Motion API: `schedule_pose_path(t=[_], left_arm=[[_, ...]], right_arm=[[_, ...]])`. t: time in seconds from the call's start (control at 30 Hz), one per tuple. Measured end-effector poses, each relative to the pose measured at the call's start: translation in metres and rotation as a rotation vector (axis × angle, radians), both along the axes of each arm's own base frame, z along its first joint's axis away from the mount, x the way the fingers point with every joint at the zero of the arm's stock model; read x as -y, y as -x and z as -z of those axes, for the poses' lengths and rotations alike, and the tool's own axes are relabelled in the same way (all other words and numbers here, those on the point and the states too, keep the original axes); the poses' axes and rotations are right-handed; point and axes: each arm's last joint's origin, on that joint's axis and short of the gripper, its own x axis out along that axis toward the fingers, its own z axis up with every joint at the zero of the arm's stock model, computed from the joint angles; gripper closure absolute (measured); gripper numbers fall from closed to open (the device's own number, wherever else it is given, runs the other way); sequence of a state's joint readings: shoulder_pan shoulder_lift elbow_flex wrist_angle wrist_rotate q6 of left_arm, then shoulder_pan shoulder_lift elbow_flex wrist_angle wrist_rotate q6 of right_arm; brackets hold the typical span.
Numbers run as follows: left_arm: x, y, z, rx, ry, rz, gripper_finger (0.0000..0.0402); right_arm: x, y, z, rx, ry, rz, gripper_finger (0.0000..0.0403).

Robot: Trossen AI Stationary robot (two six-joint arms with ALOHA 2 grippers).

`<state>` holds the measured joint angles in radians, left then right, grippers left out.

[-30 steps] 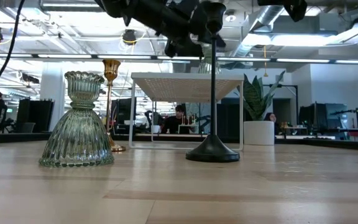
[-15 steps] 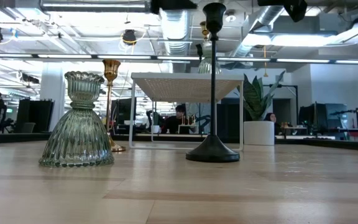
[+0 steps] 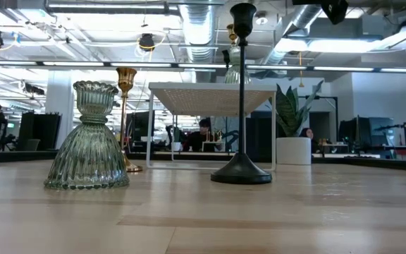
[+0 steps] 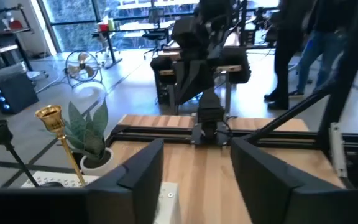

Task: Pick & Place candle stick holders
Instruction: Put the black candle holder aligned with the other black candle holder on the shelf

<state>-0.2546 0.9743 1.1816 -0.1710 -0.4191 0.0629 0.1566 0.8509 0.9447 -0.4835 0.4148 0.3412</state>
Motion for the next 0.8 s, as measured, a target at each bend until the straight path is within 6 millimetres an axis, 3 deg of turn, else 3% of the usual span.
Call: schedule_pose_path(t=[0.27,0.5,0.8], left_arm=[[0.008,0.031,-0.001,-0.044,0.030,0.094,0.0318],[0.014,0.040,0.007,-0.131,0.003,0.147,0.0387],[0.016,0.043,0.016,-0.221,0.037,0.154,0.0397]], right_arm=[[-0.006,0.000,0.000,0.013,-0.064,-0.056,0.0403],[-0.017,0.002,-0.001,0.019,-0.083,-0.114,0.0403],[-0.028,0.002,-0.005,0.069,-0.098,-0.173,0.0403]])
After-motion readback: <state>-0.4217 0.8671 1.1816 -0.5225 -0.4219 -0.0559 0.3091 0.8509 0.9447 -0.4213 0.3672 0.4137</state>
